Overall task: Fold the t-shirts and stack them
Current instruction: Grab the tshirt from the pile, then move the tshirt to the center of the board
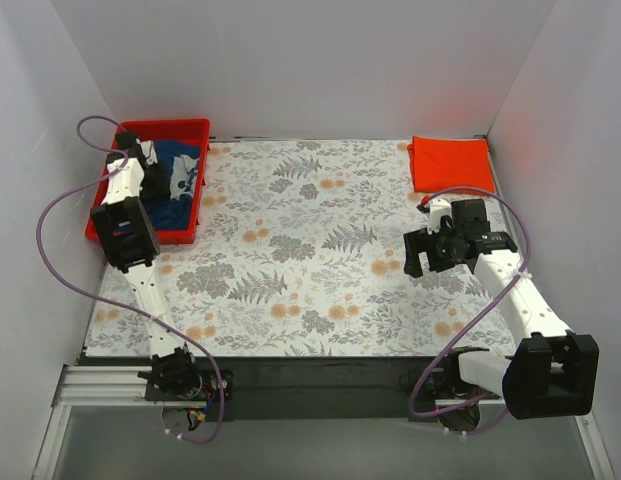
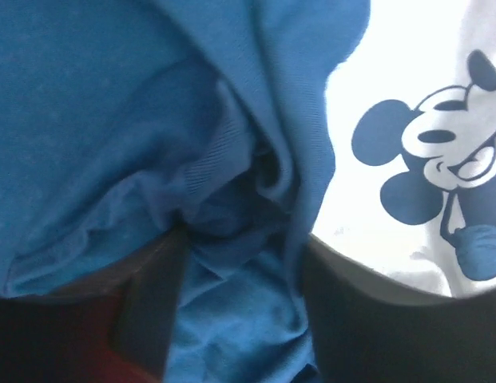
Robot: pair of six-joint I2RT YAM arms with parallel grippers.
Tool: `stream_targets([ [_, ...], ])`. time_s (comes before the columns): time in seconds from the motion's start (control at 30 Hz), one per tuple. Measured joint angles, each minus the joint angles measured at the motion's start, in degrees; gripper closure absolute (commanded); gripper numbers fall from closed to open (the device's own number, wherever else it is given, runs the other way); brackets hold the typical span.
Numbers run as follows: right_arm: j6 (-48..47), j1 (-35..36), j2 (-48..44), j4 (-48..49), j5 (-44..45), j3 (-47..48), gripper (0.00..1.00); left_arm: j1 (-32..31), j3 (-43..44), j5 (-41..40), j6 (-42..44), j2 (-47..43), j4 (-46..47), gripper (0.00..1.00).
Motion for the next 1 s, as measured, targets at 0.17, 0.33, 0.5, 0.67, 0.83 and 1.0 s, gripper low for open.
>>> stream_targets([
  [0.17, -0.3, 0.0, 1.6, -0.2, 0.3, 1.4, 0.02, 1.0, -0.1, 2.9, 0.8, 0.0, 0.9, 1.00],
  [0.33, -1.0, 0.0, 1.9, -0.3, -0.2, 2.6, 0.02, 0.9, 0.8, 6.9, 1.3, -0.9, -0.2, 1.00],
  [0.5, -1.6, 0.0, 1.9, -0.7, -1.0, 2.9, 0.02, 0.5, 1.1, 13.3, 0.2, -7.8, -0.7, 1.00],
  [0.67, -1.8, -0.2, 1.8, -0.9, -2.3, 2.9, 0.02, -2.4, 1.5, 18.0, -1.7, -21.7, 2.4, 1.00],
  [0.83, -1.8, -0.7, 1.7, -1.4, -3.0, 2.9, 0.02, -9.7, 5.4, 24.9, -6.4, -33.8, 6.5, 1.00],
  [1.0, -1.8, -1.0, 0.4, -1.4, -3.7, 2.9, 0.02, -16.9, 6.8, 32.3, -13.8, -39.3, 11.6, 1.00],
])
